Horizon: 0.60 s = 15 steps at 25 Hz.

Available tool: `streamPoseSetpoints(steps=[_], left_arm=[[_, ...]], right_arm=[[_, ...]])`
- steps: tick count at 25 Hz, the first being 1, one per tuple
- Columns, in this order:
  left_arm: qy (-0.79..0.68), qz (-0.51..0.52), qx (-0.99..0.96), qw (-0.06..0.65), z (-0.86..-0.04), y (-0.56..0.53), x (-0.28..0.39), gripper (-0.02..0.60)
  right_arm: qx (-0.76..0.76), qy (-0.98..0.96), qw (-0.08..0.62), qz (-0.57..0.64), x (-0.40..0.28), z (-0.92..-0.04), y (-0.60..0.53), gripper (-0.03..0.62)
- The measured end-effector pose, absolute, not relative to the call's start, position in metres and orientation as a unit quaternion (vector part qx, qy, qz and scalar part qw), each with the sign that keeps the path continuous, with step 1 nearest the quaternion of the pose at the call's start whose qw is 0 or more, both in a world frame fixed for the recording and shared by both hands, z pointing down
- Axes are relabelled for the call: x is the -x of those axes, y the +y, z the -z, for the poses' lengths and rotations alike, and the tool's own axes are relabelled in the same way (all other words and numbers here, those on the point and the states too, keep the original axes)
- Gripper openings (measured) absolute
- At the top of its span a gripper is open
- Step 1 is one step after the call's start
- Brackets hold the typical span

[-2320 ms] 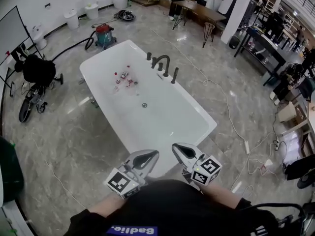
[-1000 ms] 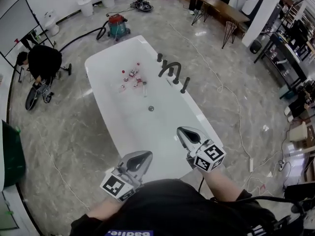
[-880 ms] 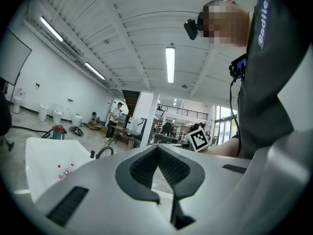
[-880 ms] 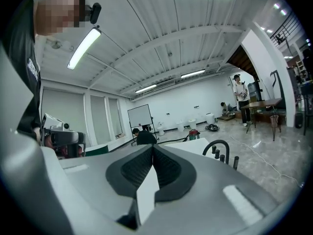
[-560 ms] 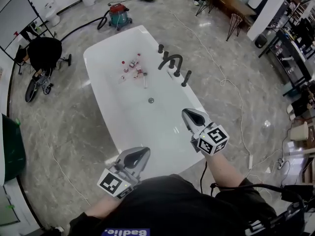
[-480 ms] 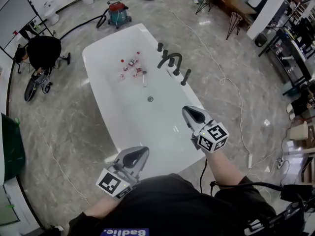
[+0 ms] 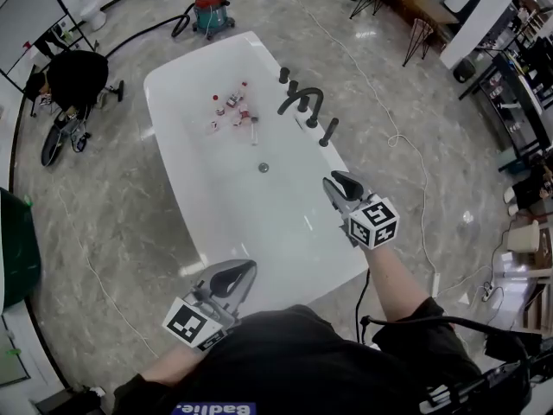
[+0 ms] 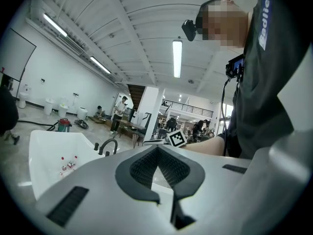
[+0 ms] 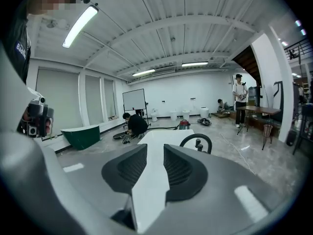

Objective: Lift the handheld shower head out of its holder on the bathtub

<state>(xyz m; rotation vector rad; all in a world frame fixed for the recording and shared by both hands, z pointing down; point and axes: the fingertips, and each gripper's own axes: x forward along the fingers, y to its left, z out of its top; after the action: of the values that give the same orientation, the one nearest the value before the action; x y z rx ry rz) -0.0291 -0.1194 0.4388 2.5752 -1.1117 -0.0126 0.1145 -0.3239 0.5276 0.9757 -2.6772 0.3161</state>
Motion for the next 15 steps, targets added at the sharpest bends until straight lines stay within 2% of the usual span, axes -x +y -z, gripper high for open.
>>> streamPoseSetpoints(steps=[15], left_arm=[[-0.409, -0.007, -0.894, 0.182, -0.452, -0.144, 0.024, 0.003]], right_arm=[[-0.356, -0.903, 0.197, -0.138, -0.148, -0.602, -0.416, 0.171]])
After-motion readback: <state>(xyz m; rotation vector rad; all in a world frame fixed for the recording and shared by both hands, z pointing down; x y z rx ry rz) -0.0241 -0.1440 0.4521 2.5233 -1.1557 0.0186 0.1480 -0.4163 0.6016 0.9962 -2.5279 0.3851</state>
